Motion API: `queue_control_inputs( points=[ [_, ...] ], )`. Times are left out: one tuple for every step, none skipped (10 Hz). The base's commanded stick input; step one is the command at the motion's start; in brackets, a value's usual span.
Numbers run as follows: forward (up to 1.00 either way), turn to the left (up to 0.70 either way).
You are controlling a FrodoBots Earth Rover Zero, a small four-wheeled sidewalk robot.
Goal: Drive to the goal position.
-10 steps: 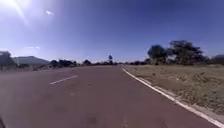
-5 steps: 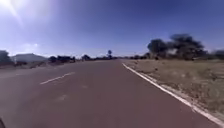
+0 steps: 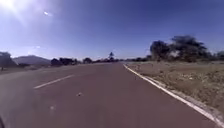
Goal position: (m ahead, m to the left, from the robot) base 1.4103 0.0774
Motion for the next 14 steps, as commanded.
queue_control_inputs(
  points=[
    [1.0, -0.17],
    [1.0, -0.39],
    [1.0, -0.27],
    [1.0, 0.0],
    [1.0, 0.0],
    [1.0, 0.0],
    [1.0, 0.0],
    [1.0, 0.0],
    [1.0, 0.0],
    [0.94, 0.0],
    [0.77, 0.0],
    [0.0, 0.0],
    [0.0, 0.0],
    [0.0, 0.0]
  ],
)
